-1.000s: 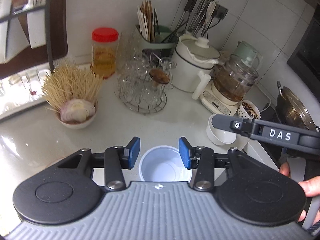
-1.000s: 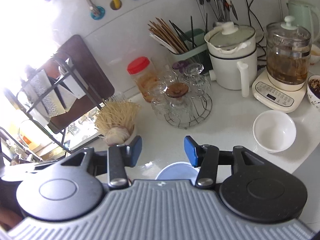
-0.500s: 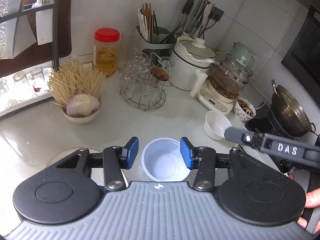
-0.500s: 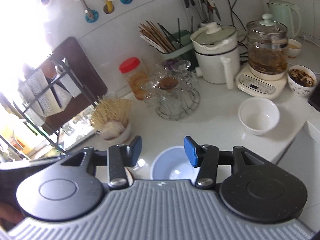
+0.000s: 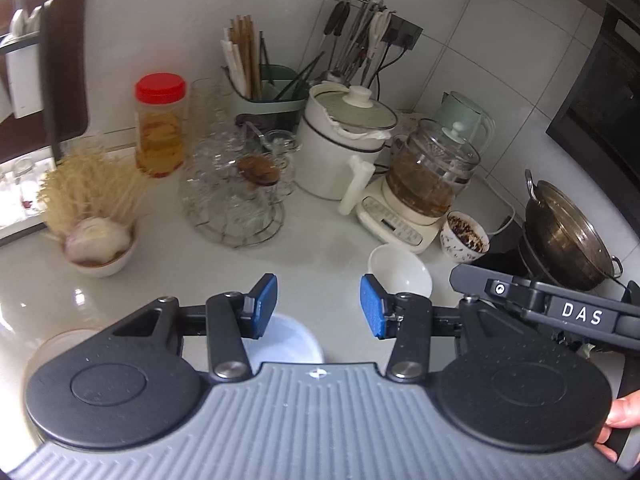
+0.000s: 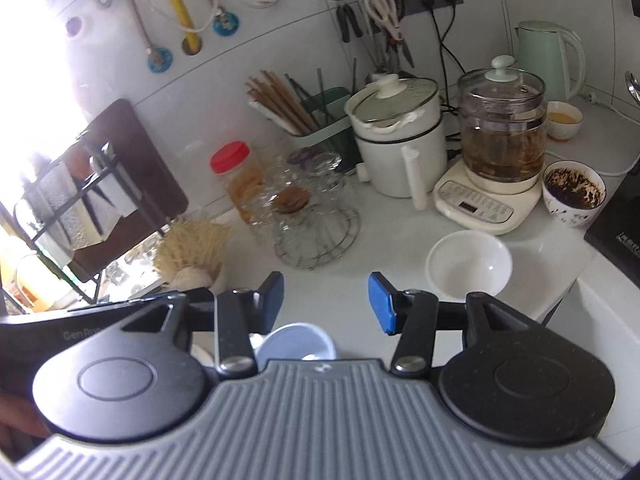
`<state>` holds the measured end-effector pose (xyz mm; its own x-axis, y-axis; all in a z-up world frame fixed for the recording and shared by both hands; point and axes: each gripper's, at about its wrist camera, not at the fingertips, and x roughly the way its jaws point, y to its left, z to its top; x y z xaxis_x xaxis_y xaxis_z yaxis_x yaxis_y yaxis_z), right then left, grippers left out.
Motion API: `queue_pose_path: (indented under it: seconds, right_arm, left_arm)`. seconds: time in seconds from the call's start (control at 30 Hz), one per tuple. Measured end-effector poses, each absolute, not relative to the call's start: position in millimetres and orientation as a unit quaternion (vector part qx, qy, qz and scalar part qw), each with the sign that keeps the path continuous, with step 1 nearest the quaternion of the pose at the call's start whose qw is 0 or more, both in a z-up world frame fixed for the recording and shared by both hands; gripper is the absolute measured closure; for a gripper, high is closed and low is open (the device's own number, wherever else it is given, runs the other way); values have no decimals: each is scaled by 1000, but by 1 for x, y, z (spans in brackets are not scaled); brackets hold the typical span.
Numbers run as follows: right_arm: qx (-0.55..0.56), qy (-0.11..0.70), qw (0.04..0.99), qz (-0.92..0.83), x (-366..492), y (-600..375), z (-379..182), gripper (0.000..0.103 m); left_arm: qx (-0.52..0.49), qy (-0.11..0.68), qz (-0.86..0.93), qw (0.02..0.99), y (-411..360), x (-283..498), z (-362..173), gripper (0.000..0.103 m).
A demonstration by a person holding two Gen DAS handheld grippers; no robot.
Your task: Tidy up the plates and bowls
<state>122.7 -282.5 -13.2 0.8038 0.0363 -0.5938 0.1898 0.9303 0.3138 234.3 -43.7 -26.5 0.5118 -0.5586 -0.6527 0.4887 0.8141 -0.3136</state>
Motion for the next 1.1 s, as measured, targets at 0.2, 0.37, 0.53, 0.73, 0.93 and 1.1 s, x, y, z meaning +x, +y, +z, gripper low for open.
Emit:
queue_pose_path:
  seconds: [0.2,0.37,0.53,0.73,0.93,1.1]
  right_arm:
    - [178,323,928,-55,133,-337,-23,52]
    - [193,340,918,-71,145,-380,-37,52]
    - [209,358,907,-76,155,-416,-58,53]
    - [225,386,891,-81,169,-452,-89,54]
    - [223,419,878,-67,190,-476,-120,57]
    - [233,446,862,-55,199,-485,-144,60]
  left_arm:
    - [-48,402,-300,864,-103,246,-36,51]
    - [-48,428,-307,848,-152,266,-54,51]
    - [-42,451,-312,835,-197,285,-77,51]
    - [-34,481,-316,817,-239,309,-109,51]
    - [-19,497,-305,813,-265,331,-137,51]
    - [-4,510,-302,805,-278,341,-157,53]
